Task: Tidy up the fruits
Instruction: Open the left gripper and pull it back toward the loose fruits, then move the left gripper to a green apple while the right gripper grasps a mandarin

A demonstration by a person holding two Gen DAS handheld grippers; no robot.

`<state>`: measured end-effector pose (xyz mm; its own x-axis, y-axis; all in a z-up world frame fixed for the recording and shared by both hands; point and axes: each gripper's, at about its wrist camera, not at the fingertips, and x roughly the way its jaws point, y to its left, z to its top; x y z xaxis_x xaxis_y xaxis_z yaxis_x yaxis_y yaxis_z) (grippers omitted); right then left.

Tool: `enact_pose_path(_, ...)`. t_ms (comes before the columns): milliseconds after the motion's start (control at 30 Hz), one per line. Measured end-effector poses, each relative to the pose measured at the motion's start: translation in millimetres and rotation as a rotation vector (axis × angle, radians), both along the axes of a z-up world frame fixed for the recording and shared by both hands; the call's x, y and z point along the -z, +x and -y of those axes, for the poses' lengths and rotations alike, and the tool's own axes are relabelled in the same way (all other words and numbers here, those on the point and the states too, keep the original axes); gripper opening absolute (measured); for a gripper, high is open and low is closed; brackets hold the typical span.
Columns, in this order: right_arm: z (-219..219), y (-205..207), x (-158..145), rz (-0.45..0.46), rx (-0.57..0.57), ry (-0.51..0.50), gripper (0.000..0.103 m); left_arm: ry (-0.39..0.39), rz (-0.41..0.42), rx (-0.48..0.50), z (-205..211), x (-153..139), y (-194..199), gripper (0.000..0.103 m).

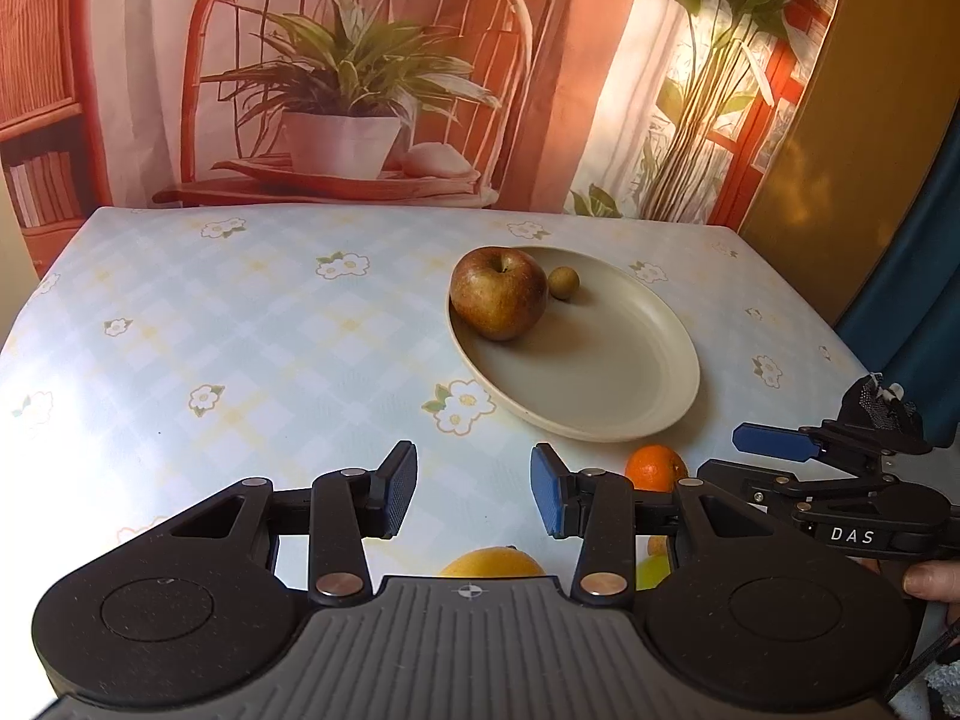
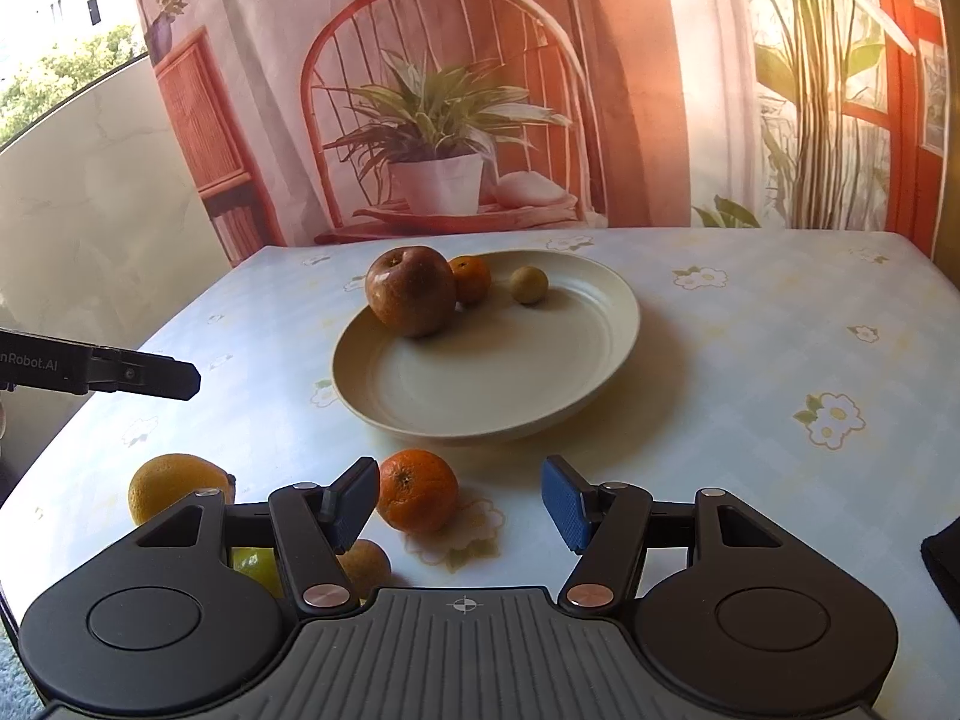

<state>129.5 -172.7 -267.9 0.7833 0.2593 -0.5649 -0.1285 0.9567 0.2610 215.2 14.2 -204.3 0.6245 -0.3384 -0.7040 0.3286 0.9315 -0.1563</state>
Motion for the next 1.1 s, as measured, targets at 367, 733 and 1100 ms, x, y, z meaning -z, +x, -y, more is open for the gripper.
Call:
enact_pose_path(367, -4, -14, 1, 0.010, -0.008, -0.001, 0.057, 0.016, 0.007, -0.019, -5, 2, -15, 0.044)
enact_pose_path(733, 1, -48, -5, 0.032, 0.009, 0.001, 0.057, 0.004, 0.032, 0.038, 12, -1, -52, 0.044)
enact_pose_path(1100, 4, -84, -11, 0.045, 0.004, -0.023, 0.057, 0.023, 0.056, 0.077, 30, -4, -82, 0.044)
